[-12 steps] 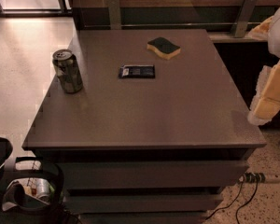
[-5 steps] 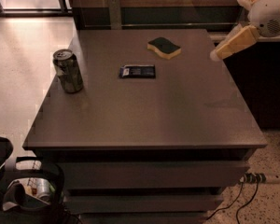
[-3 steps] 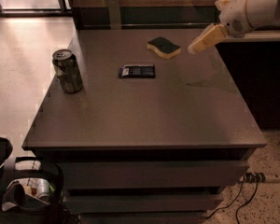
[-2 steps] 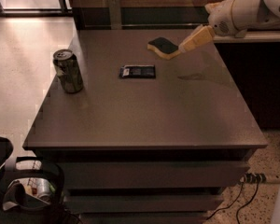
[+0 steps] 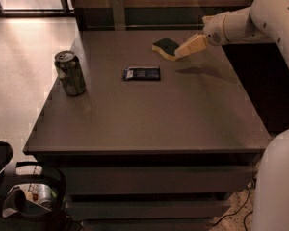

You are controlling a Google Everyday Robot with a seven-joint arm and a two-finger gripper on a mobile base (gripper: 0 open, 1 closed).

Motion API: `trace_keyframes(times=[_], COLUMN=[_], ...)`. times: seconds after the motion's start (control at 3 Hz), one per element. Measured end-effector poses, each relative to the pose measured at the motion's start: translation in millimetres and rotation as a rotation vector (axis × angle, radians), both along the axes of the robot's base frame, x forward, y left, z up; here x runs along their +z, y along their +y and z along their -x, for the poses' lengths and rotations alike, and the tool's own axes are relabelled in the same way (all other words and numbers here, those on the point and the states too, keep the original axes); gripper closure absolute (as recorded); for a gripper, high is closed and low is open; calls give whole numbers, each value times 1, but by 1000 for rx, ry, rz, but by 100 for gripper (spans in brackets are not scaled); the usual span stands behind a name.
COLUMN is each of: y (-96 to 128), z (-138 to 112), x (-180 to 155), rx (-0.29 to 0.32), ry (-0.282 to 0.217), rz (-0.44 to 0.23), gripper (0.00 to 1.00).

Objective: Move sponge near green can

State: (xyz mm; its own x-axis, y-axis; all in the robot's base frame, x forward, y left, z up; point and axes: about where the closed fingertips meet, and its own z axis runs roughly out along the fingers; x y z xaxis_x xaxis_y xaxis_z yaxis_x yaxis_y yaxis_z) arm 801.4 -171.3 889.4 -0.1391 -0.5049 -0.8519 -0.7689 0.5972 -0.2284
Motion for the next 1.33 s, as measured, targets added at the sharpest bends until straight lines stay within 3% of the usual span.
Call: trace_keyframes(times=[0.67, 1.0, 1.33], y=[20, 30, 34], z=[-23, -24, -25], x=[-53, -67, -69], rx=[-27, -38, -32], ry=[38, 60, 62], rz=[-138, -187, -186], gripper=[1, 23, 55])
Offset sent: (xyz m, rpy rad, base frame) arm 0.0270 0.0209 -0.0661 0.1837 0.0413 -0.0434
